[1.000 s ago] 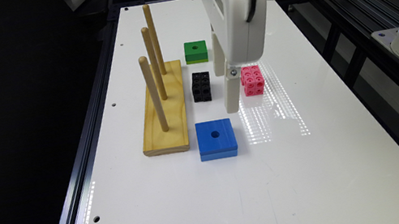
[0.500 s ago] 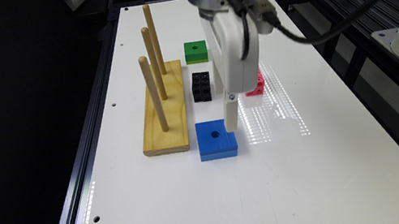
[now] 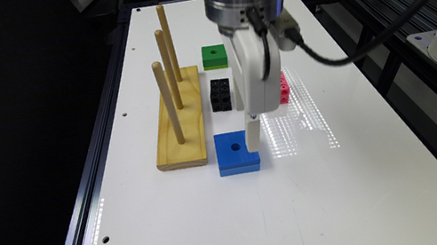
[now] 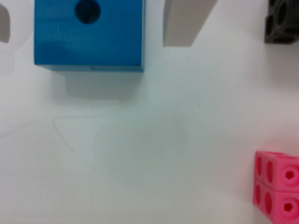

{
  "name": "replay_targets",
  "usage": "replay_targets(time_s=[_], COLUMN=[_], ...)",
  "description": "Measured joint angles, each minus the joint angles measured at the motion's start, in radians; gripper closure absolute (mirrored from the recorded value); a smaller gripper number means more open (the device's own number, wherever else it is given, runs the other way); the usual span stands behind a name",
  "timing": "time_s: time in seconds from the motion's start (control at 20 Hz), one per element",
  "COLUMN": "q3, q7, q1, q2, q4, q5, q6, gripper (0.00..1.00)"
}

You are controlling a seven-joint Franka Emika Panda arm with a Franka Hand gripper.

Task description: Pick up blue block.

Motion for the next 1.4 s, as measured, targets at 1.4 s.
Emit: replay_targets(time_s=[1.4], q3=[-0.007], q7=[0.0], q1=[0.0], q2=[0.109], q4=[0.073], q5=[-0.0014], q6=[0.044], gripper=[0.0])
